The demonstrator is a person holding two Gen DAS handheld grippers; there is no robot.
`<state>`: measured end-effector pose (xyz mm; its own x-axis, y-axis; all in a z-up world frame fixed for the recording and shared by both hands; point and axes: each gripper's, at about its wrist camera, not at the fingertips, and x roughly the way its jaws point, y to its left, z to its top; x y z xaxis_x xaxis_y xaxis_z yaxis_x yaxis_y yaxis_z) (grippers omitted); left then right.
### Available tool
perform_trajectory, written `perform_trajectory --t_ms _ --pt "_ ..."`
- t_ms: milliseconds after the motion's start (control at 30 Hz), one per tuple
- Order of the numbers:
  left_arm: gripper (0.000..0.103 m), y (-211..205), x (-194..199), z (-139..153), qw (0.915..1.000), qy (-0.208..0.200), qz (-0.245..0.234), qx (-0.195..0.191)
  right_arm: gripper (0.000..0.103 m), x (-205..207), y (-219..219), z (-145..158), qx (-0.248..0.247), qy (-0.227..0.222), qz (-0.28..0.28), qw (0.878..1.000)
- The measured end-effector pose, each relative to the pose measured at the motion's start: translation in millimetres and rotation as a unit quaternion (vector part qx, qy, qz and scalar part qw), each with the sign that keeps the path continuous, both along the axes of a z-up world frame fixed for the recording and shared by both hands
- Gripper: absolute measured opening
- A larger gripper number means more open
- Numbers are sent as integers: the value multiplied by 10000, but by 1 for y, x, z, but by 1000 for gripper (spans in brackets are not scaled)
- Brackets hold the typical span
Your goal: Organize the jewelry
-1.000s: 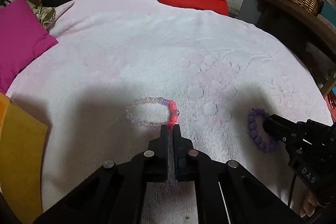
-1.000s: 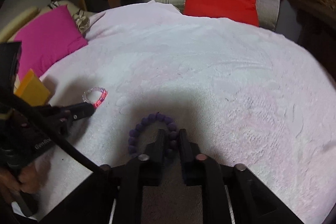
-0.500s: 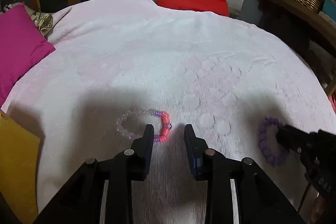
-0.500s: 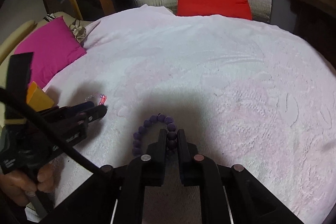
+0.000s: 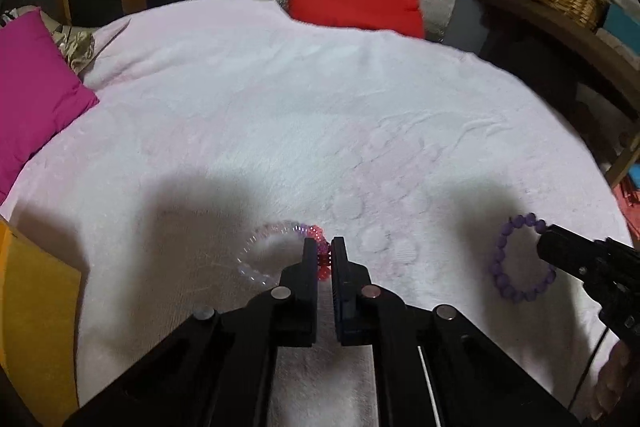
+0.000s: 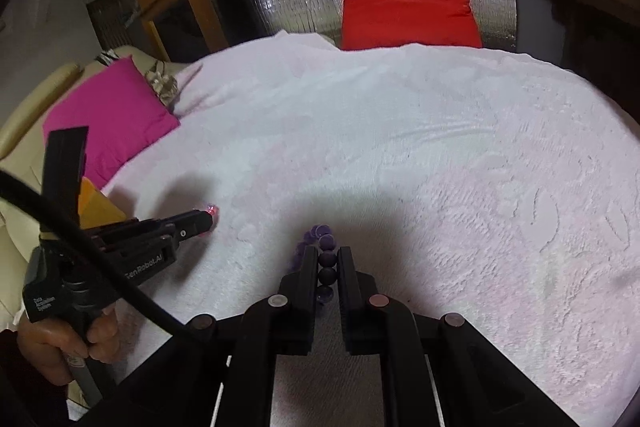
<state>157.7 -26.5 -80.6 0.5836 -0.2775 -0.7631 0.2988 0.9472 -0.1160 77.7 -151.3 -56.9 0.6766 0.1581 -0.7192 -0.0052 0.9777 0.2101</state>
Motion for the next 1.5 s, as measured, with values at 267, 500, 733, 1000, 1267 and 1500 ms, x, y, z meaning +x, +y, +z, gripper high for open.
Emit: perform_trajectory --t_ms 267,500,733,1000,1267,1500 --pt "7 2 -36 35 9984 -416 -281 -273 10 -13 -13 18 100 -159 -87 9998" --pt "7 1 -74 64 9938 -714 -512 -681 10 -35 -27 33 133 -296 -80 9994" --pt "7 -16 -102 76 9906 -868 -707 -785 10 -55 -41 48 481 -378 -3 9981" --pt "7 -17 -123 86 9898 -1093 -536 -738 10 -74 -45 62 796 -515 66 9955" --pt "7 10 -141 98 9877 -1447 80 -589 10 -80 -20 73 716 -654 331 9947" --pt "7 43 -143 104 9839 -1663 503 -428 10 -78 10 73 624 -684 575 9940"
